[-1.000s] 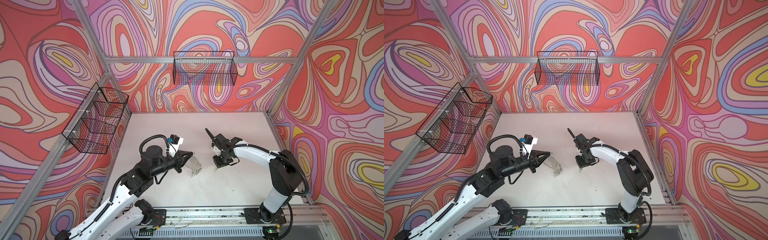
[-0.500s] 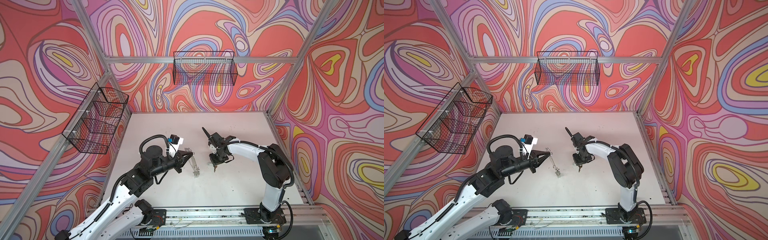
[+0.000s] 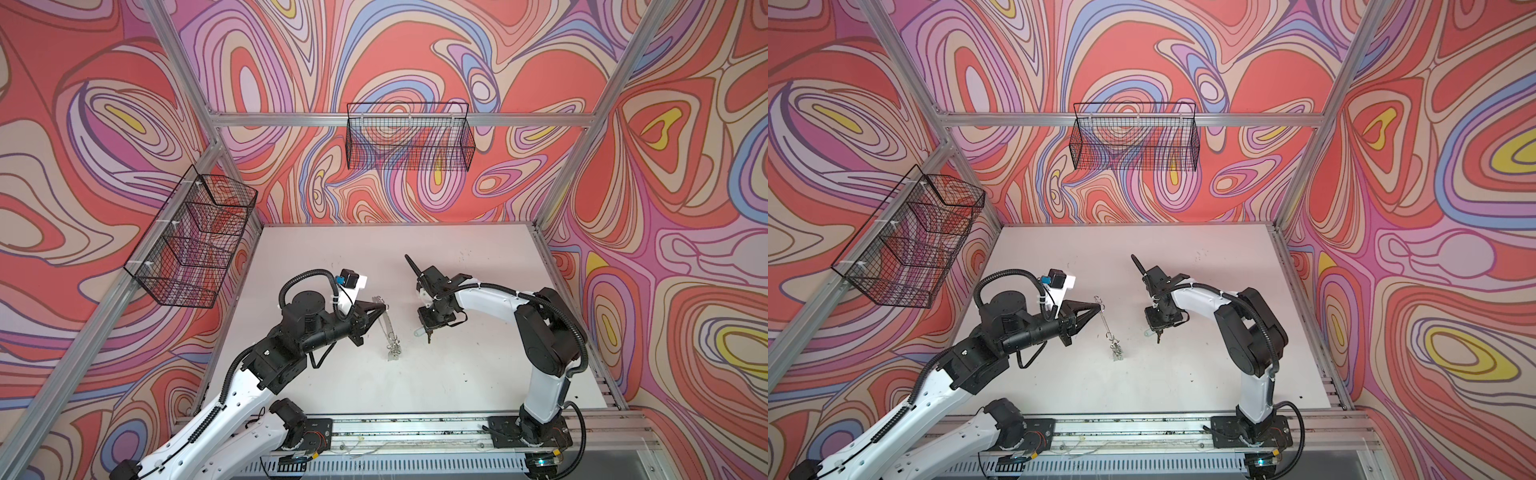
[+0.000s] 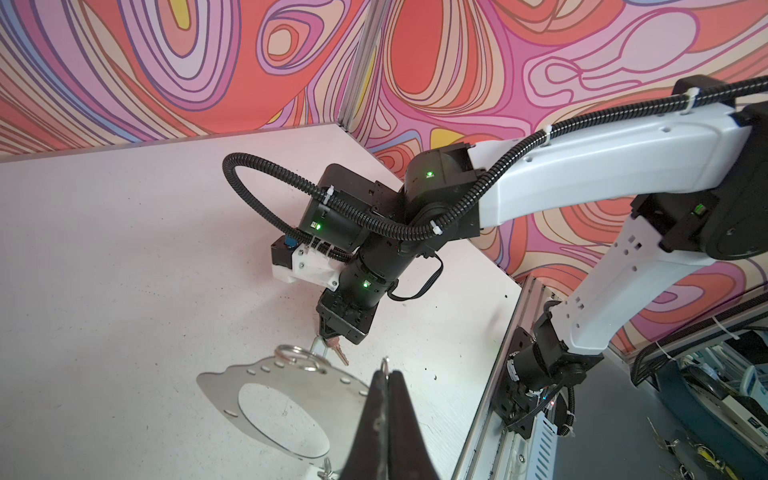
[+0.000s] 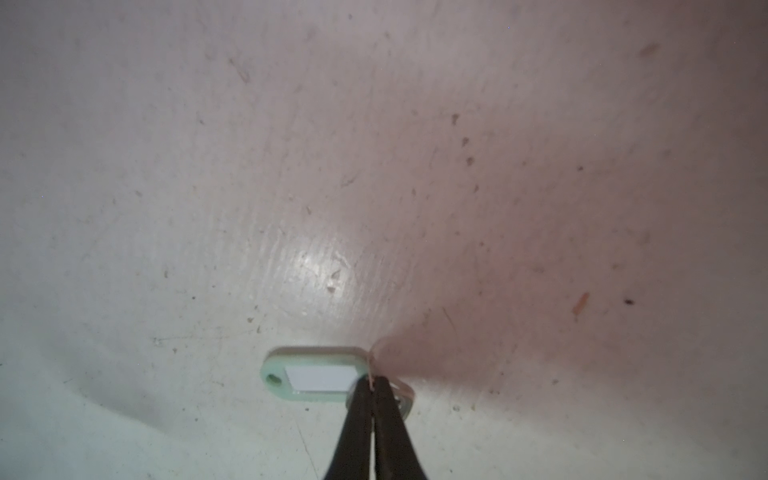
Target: Put the keys on the keyring
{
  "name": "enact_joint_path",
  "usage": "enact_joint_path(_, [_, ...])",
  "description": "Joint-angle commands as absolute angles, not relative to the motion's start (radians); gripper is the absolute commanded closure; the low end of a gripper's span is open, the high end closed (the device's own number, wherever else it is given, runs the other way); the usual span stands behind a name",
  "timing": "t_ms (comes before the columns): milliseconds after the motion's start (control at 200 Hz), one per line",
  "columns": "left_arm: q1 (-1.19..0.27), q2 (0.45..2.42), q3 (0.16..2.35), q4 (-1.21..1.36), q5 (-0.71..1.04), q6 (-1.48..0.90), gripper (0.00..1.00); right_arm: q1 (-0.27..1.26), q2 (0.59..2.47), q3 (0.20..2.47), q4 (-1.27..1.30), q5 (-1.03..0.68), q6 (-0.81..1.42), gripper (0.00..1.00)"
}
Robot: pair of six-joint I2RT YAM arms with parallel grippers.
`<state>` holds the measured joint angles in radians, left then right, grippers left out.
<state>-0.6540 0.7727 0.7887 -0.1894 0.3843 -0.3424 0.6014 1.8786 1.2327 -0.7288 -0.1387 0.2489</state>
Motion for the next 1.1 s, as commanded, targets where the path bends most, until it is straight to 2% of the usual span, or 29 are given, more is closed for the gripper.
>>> enact_joint_path(0, [-0.657, 0.761, 0.784, -0.142, 0.387, -0.35, 1.0, 0.597, 1.871, 1.217, -0.716, -0.135, 0.255, 1.0])
enact_joint_path(305, [-0.657, 0.765, 0.785, -0.143, 0.379, -0.344, 1.0, 0.597, 1.768, 1.141, -0.615, -0.124, 0.25, 1.0])
enact_joint_path(736, [-0.657, 0.779, 0.828, -0.146, 0.364, -0.31, 1.0, 0.597, 1.314, 0.899, -0.239, -0.158, 0.17, 1.0])
enact_joint_path(951, [-0.657, 0.79, 0.872, -0.195, 0.422, -0.162, 1.0, 0.597, 1.136, 0.799, -0.012, -0.237, 0.136, 1.0])
enact_joint_path(1092, [-0.657, 0.783, 0.861, -0.185, 0.47, -0.042, 1.0, 0.597, 1.064, 0.801, 0.018, -0.274, 0.084, 1.0])
